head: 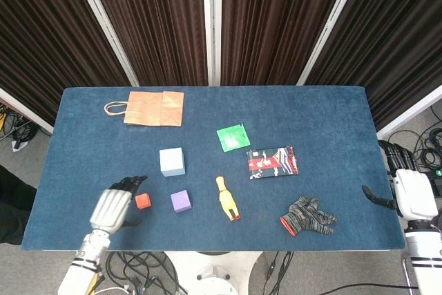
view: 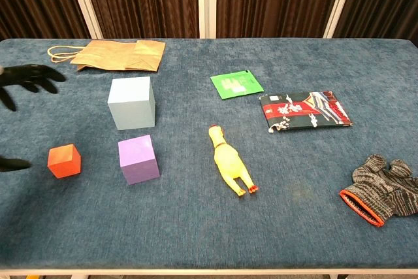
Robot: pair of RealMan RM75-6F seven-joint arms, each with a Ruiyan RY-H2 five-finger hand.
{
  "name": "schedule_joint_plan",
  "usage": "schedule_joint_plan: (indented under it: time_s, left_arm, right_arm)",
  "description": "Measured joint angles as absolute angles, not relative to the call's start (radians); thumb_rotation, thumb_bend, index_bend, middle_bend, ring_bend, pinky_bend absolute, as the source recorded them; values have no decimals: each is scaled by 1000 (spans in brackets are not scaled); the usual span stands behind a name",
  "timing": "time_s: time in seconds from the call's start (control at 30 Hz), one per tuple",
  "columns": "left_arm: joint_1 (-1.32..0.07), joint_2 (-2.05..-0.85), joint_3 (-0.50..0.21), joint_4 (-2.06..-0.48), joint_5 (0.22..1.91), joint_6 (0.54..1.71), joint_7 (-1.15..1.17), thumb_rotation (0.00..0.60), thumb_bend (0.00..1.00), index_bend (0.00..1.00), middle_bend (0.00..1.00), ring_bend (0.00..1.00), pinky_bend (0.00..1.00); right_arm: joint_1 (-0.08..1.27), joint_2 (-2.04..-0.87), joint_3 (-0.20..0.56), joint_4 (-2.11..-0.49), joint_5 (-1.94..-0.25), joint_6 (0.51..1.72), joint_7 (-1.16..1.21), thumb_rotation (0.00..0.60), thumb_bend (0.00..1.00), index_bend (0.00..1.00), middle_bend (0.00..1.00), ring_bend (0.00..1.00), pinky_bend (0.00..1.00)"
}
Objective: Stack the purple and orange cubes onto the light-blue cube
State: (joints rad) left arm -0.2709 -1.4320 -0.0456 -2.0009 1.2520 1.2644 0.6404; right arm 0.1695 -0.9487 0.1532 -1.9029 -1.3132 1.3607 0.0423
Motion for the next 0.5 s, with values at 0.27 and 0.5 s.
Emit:
schedule_joint_plan:
  time_s: [0.27, 0.5]
  left_arm:
    - [-327, -1569, -71, -1991, 1185, 1269, 756, 600, 128, 188, 358, 208, 321]
    - [-351, -1649, -69, -1908, 1180, 1283, 786, 600, 132, 188, 376, 208, 321]
  right_arm:
    - [166, -938, 166, -1899, -1297, 1364, 71, 600, 159, 20, 70, 0, 0]
    - [166, -933, 172, -1900, -1290, 1364, 83, 600, 158, 20, 70, 0, 0]
